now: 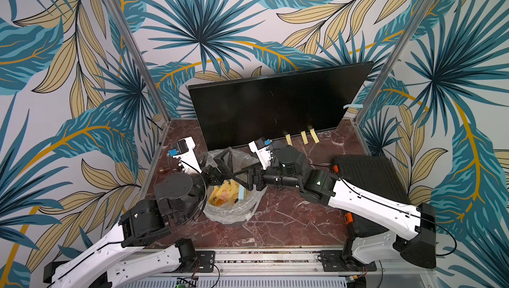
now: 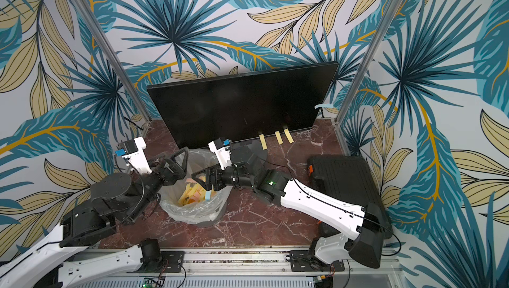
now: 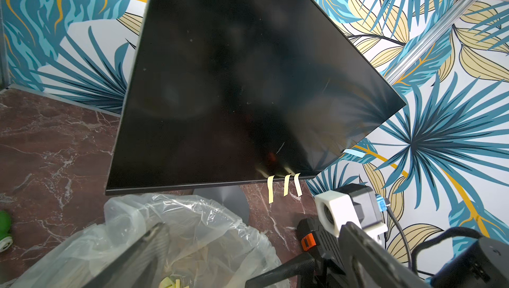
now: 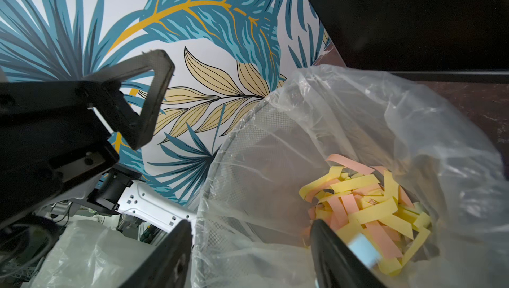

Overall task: Remove the sticky note from the monitor
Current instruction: Place the sticky note in the trash bin, then tear off the sticky note from the monitor.

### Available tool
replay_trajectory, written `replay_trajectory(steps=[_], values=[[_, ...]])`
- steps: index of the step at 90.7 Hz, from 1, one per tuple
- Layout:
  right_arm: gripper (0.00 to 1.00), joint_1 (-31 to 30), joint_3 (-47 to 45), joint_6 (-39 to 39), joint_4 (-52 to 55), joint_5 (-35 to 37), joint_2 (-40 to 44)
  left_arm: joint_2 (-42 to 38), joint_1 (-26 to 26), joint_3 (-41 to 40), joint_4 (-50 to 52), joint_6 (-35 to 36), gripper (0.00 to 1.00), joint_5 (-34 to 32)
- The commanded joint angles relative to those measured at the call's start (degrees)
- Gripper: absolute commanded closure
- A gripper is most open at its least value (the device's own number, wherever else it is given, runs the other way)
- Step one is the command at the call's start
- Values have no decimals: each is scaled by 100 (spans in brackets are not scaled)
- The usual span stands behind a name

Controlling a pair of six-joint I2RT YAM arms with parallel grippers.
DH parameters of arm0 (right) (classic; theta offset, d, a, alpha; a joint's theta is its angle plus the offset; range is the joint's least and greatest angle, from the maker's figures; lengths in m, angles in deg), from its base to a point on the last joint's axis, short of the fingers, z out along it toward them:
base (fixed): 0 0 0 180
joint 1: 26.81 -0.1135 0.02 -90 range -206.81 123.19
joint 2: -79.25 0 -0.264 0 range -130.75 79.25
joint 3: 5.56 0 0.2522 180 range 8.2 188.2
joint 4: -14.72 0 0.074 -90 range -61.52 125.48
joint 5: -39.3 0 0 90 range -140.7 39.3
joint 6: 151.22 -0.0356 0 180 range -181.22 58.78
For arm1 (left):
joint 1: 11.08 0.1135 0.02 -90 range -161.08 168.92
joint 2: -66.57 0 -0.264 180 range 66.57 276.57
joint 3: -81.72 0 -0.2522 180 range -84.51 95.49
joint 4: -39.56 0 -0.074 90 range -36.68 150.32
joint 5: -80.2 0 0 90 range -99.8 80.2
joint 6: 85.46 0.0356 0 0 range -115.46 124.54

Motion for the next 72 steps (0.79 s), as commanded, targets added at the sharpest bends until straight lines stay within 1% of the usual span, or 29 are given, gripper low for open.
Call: replay_trajectory(steps=[1, 16, 30, 41, 51, 58, 72], values=[[24, -25, 103, 187, 171, 182, 135, -17, 20, 160, -113, 32, 0, 13], [15, 30, -7, 435, 491, 639, 484, 13, 20, 154, -185, 115, 0, 152], [8, 452, -499, 324, 417, 749, 944, 229, 20, 211, -378, 388, 0, 571], [5, 1065, -1021, 25, 140, 516, 1329, 596, 20, 436, -414, 614, 0, 1026], [3, 1875, -1569, -383, -247, 168, 1583, 1012, 20, 664, -428, 789, 0, 1422], [3, 2381, -1915, -640, -508, -51, 1680, 1268, 20, 777, -522, 864, 0, 1676], [2, 3107, -2534, -1108, -1151, -340, 1677, 1769, 19, 879, -757, 952, 0, 2159]])
